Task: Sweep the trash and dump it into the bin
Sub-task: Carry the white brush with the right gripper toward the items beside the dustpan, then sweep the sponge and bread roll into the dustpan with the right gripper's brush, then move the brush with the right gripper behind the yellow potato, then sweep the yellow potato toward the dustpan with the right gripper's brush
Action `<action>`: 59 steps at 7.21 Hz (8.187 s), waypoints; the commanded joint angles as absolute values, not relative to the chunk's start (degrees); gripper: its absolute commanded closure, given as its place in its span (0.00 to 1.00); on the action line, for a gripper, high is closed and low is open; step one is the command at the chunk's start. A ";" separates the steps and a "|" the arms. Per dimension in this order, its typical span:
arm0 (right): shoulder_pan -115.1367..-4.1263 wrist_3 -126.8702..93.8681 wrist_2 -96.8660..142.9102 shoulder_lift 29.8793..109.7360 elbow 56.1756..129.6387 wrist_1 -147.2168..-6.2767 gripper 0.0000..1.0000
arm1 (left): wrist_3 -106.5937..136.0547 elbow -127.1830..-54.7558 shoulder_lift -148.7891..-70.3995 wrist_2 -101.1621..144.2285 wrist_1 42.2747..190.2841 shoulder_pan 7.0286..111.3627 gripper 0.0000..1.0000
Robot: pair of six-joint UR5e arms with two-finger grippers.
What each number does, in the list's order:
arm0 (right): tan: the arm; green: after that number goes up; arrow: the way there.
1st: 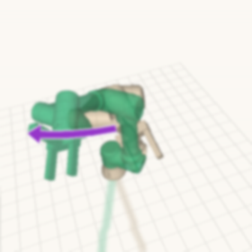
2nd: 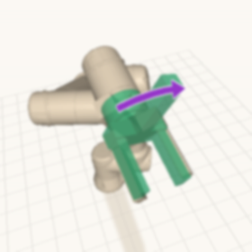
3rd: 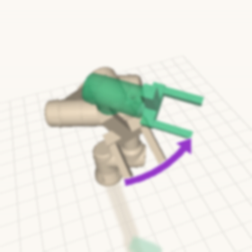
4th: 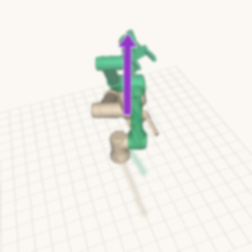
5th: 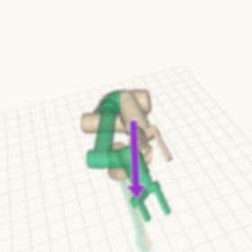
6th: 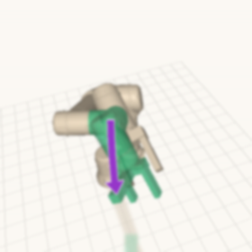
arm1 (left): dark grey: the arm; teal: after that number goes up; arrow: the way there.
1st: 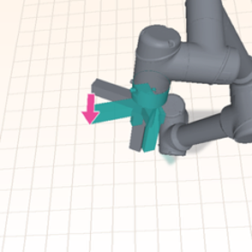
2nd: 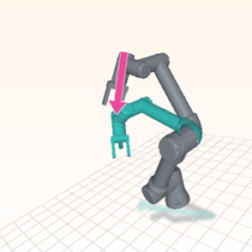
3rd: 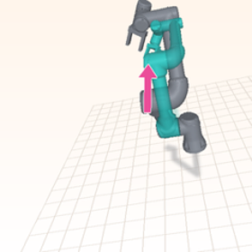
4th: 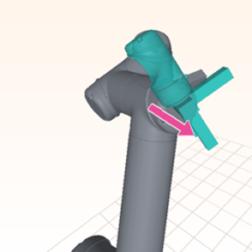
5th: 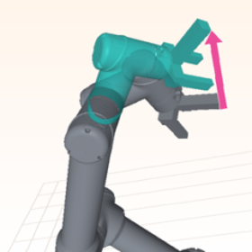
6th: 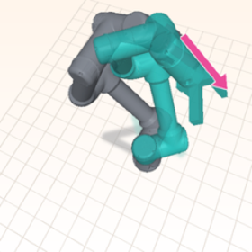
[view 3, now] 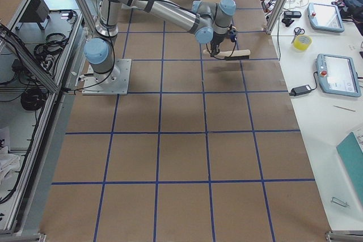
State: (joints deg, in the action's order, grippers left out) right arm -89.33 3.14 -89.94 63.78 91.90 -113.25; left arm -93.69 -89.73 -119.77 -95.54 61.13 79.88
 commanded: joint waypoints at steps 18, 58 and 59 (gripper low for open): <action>-124.79 -37.95 -82.37 48.69 71.38 -112.24 1.00 | -93.78 -88.86 -120.06 -97.47 61.00 81.30 0.96; -120.50 -15.91 -87.18 45.43 61.00 -100.03 1.00 | -93.25 -89.21 -119.97 -97.21 60.65 81.39 0.96; -119.89 -15.39 -87.80 46.22 61.08 -100.02 1.00 | -93.25 -89.30 -119.97 -97.21 60.64 81.39 0.96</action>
State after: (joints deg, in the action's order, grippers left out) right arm -120.33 -15.41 -87.38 45.36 61.06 -100.55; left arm -93.04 -89.14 -119.98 -97.21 60.72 81.38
